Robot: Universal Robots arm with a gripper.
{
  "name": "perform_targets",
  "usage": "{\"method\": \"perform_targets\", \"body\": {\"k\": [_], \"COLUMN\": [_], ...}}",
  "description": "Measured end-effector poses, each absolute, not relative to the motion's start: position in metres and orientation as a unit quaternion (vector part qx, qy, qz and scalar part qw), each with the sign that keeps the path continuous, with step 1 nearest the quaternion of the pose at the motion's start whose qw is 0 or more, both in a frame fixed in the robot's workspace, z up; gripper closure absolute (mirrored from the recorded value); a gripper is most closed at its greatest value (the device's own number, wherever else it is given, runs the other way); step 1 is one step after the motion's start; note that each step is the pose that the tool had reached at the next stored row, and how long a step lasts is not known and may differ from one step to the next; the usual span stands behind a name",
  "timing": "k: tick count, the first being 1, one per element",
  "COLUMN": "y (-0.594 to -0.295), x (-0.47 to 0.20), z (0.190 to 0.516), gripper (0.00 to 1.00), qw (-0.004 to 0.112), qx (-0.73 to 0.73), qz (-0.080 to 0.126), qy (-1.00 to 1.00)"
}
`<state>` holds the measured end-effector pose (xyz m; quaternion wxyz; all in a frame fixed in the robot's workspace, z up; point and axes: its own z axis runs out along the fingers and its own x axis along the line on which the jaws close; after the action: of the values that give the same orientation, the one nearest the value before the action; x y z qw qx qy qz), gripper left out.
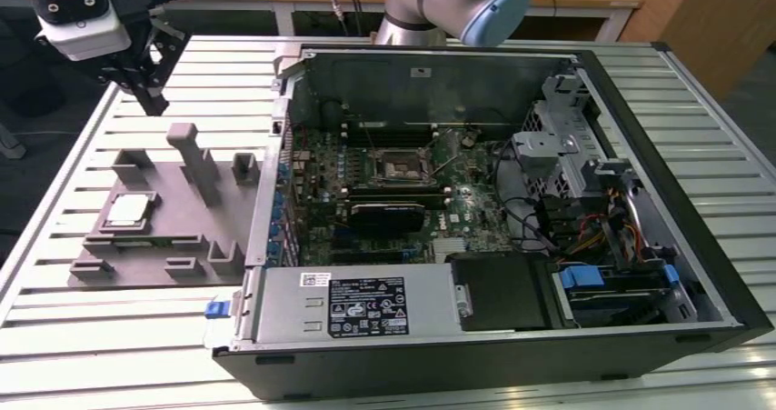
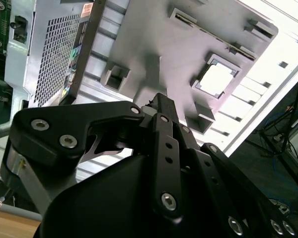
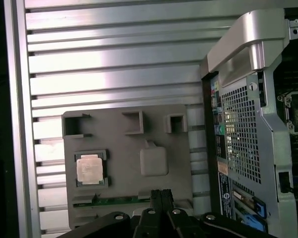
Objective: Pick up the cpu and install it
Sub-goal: 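Reach for the cpu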
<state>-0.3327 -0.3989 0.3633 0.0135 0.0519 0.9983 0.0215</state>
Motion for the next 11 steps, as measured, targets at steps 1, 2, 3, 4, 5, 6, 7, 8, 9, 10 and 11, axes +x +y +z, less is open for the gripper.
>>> {"method": "perform_targets", "body": {"k": [1,2,3,4,5,6,7,8,9,10,11], "y": [-0.399,-0.399,-0.399,-0.399,-0.399,-0.399,-0.399,-0.399,-0.399,-0.399,-0.399], "x": [-0.334,-0.335,-0.336,-0.337,-0.338,-0.339,-0.341,-0.342,-0.343,-0.344,-0.346], "z": [0.362,0.361,0.360,0.359,0.358,0.358,0.357,0.356,0.355,0.354,0.353], "gripper": [0.89,0.89,0.89,0.89,0.89,0.89,0.89,0.89,0.89,0.89,0.89], "qw": [0.013,0.014,0.014,0.014,0.014,0.014,0.014,0.014,0.014,0.014,0.014], "qx": [0.052,0.052,0.053,0.053,0.053,0.053,0.053,0.054,0.054,0.054,0.054], "qz": [0.021,0.021,0.021,0.022,0.022,0.022,0.021,0.022,0.022,0.022,0.022], "qy": [0.998,0.998,0.998,0.998,0.998,0.998,0.998,0.998,0.998,0.998,0.998]}}
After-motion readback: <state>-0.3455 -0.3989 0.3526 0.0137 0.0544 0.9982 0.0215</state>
